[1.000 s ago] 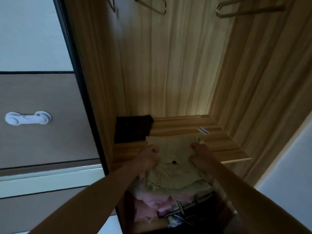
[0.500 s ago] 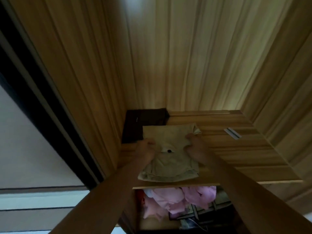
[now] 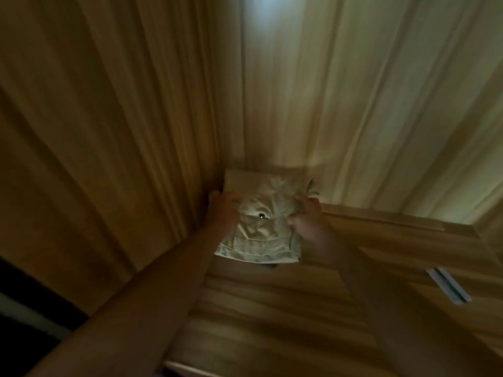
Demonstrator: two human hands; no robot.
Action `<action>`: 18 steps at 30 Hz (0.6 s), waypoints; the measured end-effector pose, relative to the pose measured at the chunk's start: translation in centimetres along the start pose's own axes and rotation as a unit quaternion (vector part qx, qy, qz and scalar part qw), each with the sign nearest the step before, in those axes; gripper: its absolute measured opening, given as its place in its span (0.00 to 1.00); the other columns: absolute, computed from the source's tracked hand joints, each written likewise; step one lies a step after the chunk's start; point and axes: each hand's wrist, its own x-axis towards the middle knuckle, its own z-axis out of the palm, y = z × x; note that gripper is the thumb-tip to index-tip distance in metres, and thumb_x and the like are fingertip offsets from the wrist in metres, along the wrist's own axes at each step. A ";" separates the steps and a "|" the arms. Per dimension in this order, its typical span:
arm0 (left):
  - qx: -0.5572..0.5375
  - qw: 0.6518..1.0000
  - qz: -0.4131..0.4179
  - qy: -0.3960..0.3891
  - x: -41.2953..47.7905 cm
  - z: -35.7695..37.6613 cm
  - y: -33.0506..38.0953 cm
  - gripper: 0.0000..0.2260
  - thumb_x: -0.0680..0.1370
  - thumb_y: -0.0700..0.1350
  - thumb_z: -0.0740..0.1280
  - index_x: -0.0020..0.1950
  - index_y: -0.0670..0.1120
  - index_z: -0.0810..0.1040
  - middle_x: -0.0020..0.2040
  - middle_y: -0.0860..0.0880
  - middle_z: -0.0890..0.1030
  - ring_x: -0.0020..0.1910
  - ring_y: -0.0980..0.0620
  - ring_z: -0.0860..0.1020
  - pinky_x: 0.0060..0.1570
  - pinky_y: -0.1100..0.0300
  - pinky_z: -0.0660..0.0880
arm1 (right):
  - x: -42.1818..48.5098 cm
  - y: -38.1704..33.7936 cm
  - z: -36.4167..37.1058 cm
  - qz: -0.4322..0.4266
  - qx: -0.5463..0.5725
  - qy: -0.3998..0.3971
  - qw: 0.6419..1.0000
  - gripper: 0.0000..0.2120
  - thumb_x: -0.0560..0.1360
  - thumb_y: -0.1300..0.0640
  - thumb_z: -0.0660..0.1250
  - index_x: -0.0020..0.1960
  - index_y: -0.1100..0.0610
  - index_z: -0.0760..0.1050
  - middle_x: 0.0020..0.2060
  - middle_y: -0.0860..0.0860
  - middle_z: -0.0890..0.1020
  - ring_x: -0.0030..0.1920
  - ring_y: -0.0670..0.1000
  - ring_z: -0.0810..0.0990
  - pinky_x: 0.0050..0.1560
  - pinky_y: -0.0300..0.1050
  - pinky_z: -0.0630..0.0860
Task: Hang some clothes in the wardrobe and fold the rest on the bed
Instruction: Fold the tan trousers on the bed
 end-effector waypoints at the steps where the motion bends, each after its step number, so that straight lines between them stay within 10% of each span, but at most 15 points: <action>1: 0.053 0.999 0.004 0.002 1.2 0.1 -0.3 0.17 0.79 0.36 0.64 0.67 0.48 0.78 0.71 0.40 0.67 0.65 0.41 0.70 0.60 0.59 0.70 | 1.6 0.0 0.6 -0.003 0.016 -0.011 1.000 0.33 0.74 0.69 0.68 0.77 0.54 0.65 0.66 0.50 0.69 0.62 0.54 0.73 0.45 0.35 0.73; 6: 0.283 0.957 0.023 -0.061 2.0 2.6 -3.1 0.18 0.81 0.44 0.61 0.71 0.51 0.72 0.77 0.45 0.63 0.78 0.40 0.55 0.76 0.48 0.55 | 5.0 4.4 4.5 0.045 -0.187 -0.158 0.969 0.37 0.79 0.33 0.60 0.82 0.45 0.52 0.79 0.53 0.54 0.76 0.61 0.63 0.69 0.53 0.68; 11: 0.264 0.961 0.081 -0.013 2.4 4.2 -5.4 0.24 0.84 0.52 0.55 0.80 0.50 0.61 0.82 0.44 0.54 0.81 0.44 0.51 0.77 0.50 0.56 | 7.2 5.6 5.8 -0.108 -0.445 0.050 0.887 0.31 0.78 0.30 0.46 0.69 0.46 0.72 0.65 0.62 0.74 0.63 0.62 0.75 0.58 0.53 0.76; 18: 0.337 0.933 0.112 -0.058 4.0 7.1 -7.6 0.32 0.82 0.65 0.49 0.83 0.54 0.45 0.83 0.42 0.47 0.81 0.43 0.43 0.79 0.49 0.44 | 11.3 8.7 8.6 -0.069 -0.392 -0.059 0.916 0.40 0.73 0.21 0.45 0.80 0.37 0.47 0.82 0.53 0.38 0.80 0.62 0.35 0.76 0.70 0.43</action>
